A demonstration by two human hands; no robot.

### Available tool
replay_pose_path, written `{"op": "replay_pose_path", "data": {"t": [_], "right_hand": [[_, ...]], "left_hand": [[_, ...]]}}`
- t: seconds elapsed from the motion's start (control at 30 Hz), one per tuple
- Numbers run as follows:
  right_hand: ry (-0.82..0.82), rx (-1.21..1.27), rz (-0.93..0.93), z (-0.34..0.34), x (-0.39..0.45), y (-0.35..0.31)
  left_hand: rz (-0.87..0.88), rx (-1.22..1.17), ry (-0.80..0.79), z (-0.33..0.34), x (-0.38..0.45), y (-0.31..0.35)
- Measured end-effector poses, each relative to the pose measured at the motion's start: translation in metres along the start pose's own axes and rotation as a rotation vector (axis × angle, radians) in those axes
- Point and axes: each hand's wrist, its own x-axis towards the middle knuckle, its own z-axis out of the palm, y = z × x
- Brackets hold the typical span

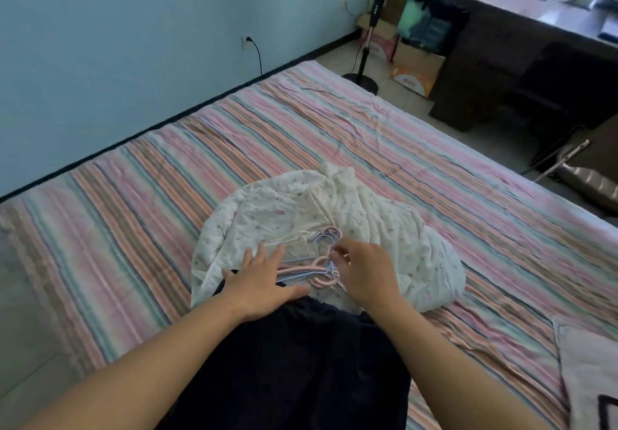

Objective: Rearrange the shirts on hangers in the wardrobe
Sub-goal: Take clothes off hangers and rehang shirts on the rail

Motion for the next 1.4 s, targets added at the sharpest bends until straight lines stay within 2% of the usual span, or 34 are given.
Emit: {"op": "replay_pose_path", "data": {"t": [0.13,0.4,0.83,1.13,1.3,1.4], "right_hand": [[0.016,0.001,-0.071,-0.042,-0.021,-0.053],[-0.072,-0.076,-0.209,-0.114,-0.081,-0.161],[0.011,-0.131,-0.578,-0.222,-0.244,-0.398],[-0.141,-0.232,-0.811,-0.272,-0.376,-0.508],[-0.193,-0.266,-0.971,-0.283,-0.441,-0.549],[-0.227,-0.261,-1.092,-0.28,-0.466,-0.574]], "left_hand": [[0.069,-0.03,0.124,-0.045,-0.048,0.009],[0.142,0.072,0.368,-0.117,-0.168,-0.01],[0.016,0.229,0.682,-0.216,-0.477,-0.084],[-0.048,0.236,0.627,-0.225,-0.683,-0.119],[-0.258,0.316,0.678,-0.205,-0.773,-0.137],[-0.376,0.271,0.698,-0.196,-0.81,-0.15]]}}
